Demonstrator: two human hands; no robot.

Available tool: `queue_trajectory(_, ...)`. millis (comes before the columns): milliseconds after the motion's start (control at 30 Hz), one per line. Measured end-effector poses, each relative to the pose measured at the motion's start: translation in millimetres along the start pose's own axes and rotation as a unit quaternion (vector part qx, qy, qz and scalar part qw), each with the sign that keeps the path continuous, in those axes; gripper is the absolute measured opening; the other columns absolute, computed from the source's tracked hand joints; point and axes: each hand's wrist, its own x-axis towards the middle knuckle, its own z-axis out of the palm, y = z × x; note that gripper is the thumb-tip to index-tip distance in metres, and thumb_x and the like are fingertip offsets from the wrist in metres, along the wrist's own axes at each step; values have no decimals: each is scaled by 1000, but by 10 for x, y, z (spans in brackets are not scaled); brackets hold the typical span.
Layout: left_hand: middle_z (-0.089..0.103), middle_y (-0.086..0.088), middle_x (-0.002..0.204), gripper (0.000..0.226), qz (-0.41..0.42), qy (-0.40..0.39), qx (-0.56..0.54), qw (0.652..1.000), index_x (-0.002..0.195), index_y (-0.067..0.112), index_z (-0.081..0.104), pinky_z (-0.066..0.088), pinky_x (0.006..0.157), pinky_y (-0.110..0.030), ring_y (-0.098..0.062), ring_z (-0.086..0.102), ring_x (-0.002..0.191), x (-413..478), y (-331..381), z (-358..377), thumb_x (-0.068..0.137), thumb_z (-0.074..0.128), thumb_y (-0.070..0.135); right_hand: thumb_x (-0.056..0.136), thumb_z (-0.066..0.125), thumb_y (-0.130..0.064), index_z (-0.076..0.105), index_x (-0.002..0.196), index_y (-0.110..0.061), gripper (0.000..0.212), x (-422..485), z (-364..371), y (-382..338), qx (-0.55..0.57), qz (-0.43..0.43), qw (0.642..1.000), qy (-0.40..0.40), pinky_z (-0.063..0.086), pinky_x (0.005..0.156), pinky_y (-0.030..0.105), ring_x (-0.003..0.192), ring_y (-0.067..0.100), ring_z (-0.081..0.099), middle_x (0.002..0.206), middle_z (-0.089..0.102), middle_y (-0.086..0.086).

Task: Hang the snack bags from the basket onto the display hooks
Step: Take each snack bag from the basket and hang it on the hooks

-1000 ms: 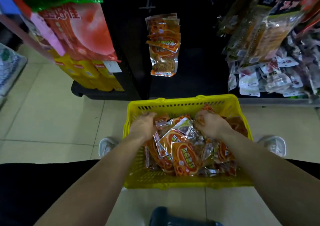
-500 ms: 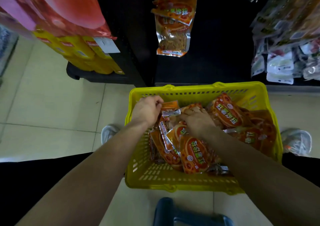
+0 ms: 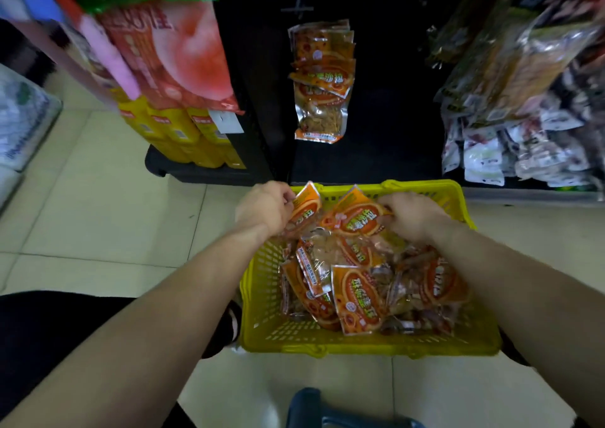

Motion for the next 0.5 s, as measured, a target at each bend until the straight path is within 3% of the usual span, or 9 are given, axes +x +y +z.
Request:
queue_trajectory(67, 74, -2, 99, 12, -5, 8, -7, 1000, 95, 30, 73, 59, 82, -37, -21, 69, 95, -97, 80, -159, 87, 64, 28, 91, 59, -34, 61, 97, -37, 7, -174, -225, -12, 21, -6, 1000, 14, 48, 80, 37, 107, 30, 60, 107, 68, 0)
queue_trajectory(167, 75, 1, 85, 6, 13, 12, -49, 999, 86, 28, 74, 58, 77, -34, -18, 70, 85, -227, 213, -371, 83, 68, 26, 92, 55, -31, 54, 85, -41, 13, -419, -569, -98, 30, -29, 998, 41, 46, 75, 35, 104, 28, 60, 97, 66, -5)
queue_trajectory(200, 75, 1, 81, 6, 23, 7, -75, 997, 83, 27, 73, 58, 73, -32, -17, 71, 78, -268, 266, -434, 83, 70, 22, 93, 54, -31, 58, 92, -39, 10, -496, -678, -134, 36, -39, 997, 50, 49, 78, 37, 105, 28, 60, 101, 68, -4)
queue_trajectory(300, 75, 2, 70, 10, 46, -16, -157, 986, 83, 22, 71, 55, 60, -26, -14, 71, 64, -394, 431, -594, 85, 72, 12, 97, 49, -29, 56, 126, -37, 31, -725, -950, -294, 30, -62, 993, 97, 53, 83, 41, 108, 30, 60, 115, 69, 2)
queue_trajectory(400, 74, -2, 68, 6, 43, -44, -238, 969, 87, 15, 68, 57, 55, -28, -20, 72, 62, -476, 599, -684, 90, 69, 9, 97, 42, -25, 34, 145, -46, 53, -945, -1045, -505, -15, -115, 982, 147, 54, 85, 42, 113, 29, 61, 133, 62, 1)
queue_trajectory(500, 74, -3, 68, 12, 20, -59, -332, 941, 87, 12, 69, 58, 55, -29, -19, 74, 63, -489, 740, -716, 95, 61, 9, 95, 42, -26, 5, 149, -53, 71, -1041, -960, -744, -58, -166, 970, 170, 54, 88, 39, 120, 25, 58, 153, 41, -9)
